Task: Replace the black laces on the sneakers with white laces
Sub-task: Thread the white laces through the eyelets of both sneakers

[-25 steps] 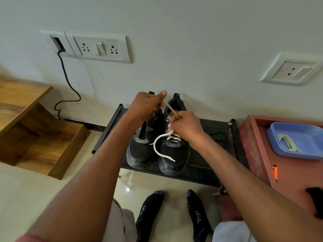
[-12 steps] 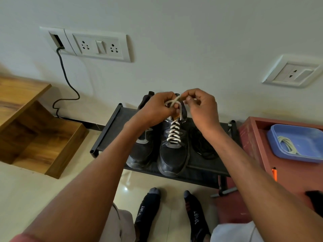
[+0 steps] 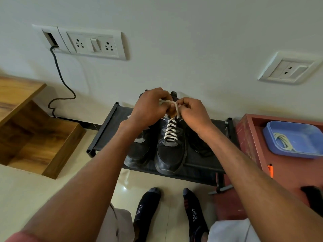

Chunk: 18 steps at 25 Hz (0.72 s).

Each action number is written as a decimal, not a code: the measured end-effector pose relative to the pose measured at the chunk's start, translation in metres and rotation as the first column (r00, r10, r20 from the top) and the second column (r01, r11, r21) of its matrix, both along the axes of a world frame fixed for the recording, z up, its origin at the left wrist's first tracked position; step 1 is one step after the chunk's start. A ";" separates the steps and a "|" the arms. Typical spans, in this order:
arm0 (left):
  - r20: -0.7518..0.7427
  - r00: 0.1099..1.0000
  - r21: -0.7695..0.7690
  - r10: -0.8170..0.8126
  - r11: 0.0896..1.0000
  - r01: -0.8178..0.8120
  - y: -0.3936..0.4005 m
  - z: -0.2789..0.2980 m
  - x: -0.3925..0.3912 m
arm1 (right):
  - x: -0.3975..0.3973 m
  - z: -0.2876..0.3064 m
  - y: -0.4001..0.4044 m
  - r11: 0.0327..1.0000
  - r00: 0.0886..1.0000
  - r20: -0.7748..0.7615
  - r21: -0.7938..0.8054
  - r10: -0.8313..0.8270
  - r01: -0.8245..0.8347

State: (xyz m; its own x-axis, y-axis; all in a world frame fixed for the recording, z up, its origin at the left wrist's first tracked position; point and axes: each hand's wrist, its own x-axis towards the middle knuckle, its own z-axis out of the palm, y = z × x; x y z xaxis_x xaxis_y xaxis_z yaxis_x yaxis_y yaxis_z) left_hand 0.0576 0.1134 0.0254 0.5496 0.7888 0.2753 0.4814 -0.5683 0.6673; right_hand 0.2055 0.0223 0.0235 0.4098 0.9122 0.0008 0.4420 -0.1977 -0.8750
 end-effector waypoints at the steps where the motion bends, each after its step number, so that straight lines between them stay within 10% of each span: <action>1: 0.084 0.995 -0.159 0.048 0.987 -0.035 -0.002 0.003 0.001 | 0.001 0.000 0.000 0.997 0.997 0.064 0.065 -0.042 0.038; 6: 0.297 0.906 -0.763 0.302 0.646 0.035 -0.009 0.016 -0.002 | 0.000 -0.003 0.001 0.984 0.977 0.212 0.167 0.032 -0.068; 13: 0.308 0.897 -0.795 0.316 0.604 0.059 -0.009 0.013 0.002 | 0.004 0.015 -0.005 0.994 0.995 -0.052 0.067 -0.080 0.083; 16: 0.295 0.904 -0.766 0.310 0.642 0.029 -0.008 0.011 0.003 | 0.022 0.008 -0.006 0.968 0.926 0.285 0.094 -0.248 0.231; 18: 0.287 0.912 -0.755 0.293 0.655 0.028 -0.008 0.011 0.005 | 0.022 0.009 -0.007 0.993 0.972 0.222 0.101 -0.079 0.058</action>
State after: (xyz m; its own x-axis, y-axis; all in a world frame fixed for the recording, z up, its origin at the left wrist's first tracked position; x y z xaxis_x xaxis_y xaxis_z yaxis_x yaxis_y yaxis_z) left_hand 0.0629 0.1051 0.0364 0.4103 0.8694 -0.2753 0.1503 0.2333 0.9607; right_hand 0.2276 0.0153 0.0322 0.4506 0.8736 0.1837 0.6182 -0.1568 -0.7702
